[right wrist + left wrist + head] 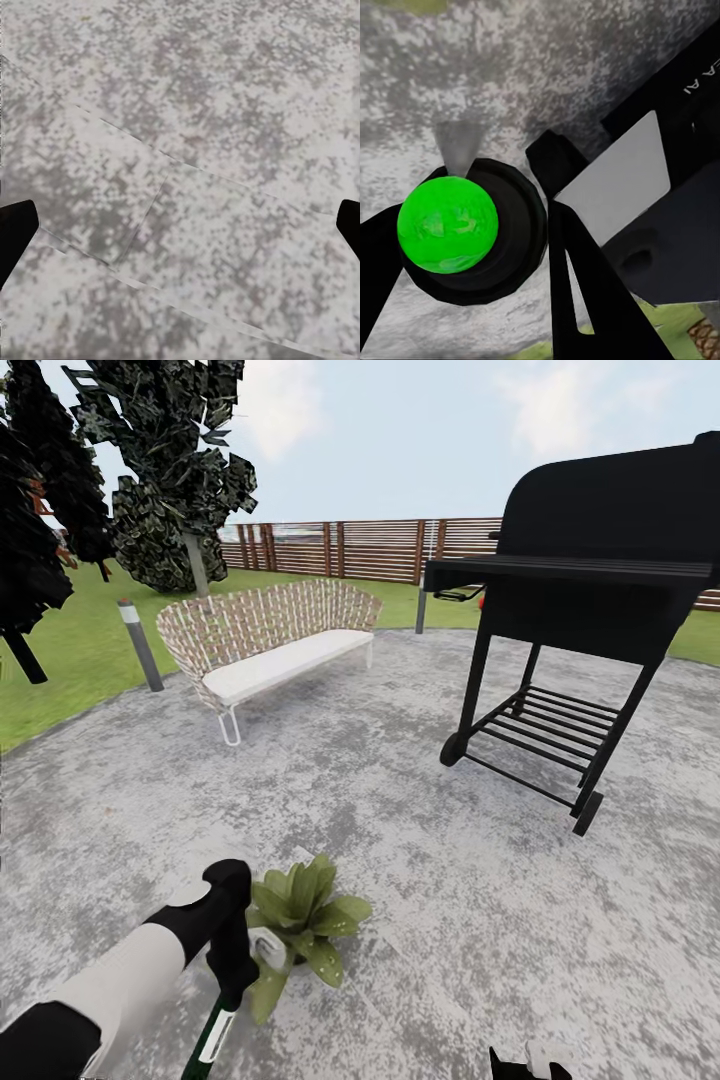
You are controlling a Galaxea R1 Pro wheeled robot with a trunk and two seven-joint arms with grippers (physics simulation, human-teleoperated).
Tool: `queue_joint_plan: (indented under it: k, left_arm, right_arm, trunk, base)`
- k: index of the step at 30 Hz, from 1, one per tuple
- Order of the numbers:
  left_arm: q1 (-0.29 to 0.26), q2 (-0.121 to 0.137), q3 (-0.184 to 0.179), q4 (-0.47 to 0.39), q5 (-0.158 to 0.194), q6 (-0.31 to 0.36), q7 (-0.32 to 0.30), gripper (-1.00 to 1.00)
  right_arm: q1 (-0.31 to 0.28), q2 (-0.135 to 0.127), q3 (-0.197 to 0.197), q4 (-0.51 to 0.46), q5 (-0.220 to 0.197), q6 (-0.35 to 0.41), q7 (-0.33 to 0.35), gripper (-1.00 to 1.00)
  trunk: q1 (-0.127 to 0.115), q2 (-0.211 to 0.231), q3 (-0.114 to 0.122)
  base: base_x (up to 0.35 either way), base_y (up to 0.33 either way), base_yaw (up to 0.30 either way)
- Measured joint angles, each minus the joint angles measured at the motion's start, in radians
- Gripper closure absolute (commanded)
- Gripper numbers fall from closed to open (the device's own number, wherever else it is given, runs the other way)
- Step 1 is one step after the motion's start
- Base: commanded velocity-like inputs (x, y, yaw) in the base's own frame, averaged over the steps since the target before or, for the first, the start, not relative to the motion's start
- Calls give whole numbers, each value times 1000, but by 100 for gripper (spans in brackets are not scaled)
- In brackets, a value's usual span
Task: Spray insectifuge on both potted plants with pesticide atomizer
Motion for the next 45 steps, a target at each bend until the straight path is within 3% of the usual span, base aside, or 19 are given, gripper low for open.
queue_joint_plan:
  k: [3,7,12,20,42,45]
  left_arm:
    - [-5,8,26,-4,-3,-1,0,100]
    - [-5,5,36,-6,-4,-1,0,100]
    - [3,3,33,6,-6,-1,0,100]
    - [61,-6,38,1,-4,-1,25,100]
    - [59,-25,37,-26,-6,-1,32,100]
    - [64,-23,37,-16,-4,-1,64,100]
  right_arm:
    - [0,0,0,0,0,0,0,-100]
    - [0,0,0,0,0,0,0,-100]
    - [0,0,0,0,0,0,0,-100]
    - [0,0,0,0,0,0,0,-100]
    - [0,0,0,-2,0,0,0,-100]
    - [0,0,0,-1,0,0,0,-100]
  trunk:
    - [0,0,0]
    - [0,0,0]
    - [0,0,0]
    - [0,0,0]
    - [0,0,0]
    - [0,0,0]
  base:
    - [0,0,223]
    - [0,0,267]
    - [0,0,105]
    - [0,0,5]
    - [79,0,0]
    - [0,0,0]
